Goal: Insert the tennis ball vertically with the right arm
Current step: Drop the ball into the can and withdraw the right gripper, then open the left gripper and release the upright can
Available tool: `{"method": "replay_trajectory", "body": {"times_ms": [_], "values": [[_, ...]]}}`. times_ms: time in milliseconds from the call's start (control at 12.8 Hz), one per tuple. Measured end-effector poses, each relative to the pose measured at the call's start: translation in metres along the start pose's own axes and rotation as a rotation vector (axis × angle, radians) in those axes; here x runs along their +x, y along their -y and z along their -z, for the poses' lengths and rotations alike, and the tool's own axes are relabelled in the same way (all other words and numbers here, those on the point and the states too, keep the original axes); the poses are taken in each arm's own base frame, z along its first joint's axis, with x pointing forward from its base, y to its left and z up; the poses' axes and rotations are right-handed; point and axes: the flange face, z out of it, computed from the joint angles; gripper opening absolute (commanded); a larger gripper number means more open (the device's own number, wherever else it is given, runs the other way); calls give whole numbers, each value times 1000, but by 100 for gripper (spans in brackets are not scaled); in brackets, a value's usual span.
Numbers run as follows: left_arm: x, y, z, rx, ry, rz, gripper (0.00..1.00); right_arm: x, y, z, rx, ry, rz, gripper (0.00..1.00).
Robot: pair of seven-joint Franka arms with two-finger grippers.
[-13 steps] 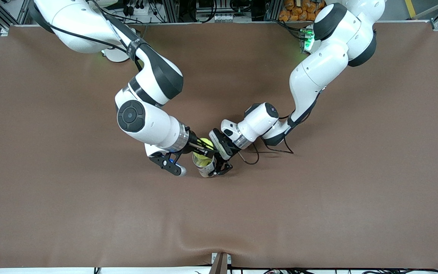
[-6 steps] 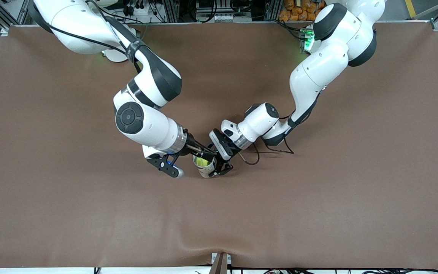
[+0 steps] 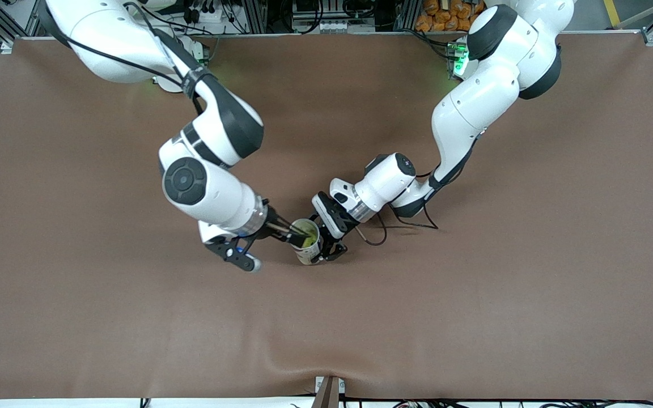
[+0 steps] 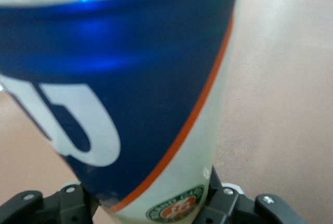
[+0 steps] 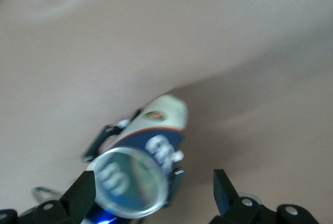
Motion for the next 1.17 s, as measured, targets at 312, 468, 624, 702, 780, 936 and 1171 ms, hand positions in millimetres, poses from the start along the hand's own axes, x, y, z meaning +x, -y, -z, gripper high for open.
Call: {"method": "replay_trajectory", "body": {"times_ms": [312,468,624,702,780,936,1171], "values": [[0,0,0,0,0,1,85,62,-90,45,-140,-53,249,100],[-1,1,0,1,1,3,100,86,-150,81,-202,-41,336,100],[-8,4,0,6,17,0,100,102,-212,130,-226,-4,387,100],[-12,6,0,8,24,-1,100,108,-243,158,-216,11,401,100],[-14,6,0,8,27,-2,100,109,-273,187,-206,17,407,100],[-15,5,-1,6,30,12,100,100,-316,236,-195,18,408,100],[-28,-7,-1,-16,57,102,100,70,-344,291,-178,5,406,100]]}}
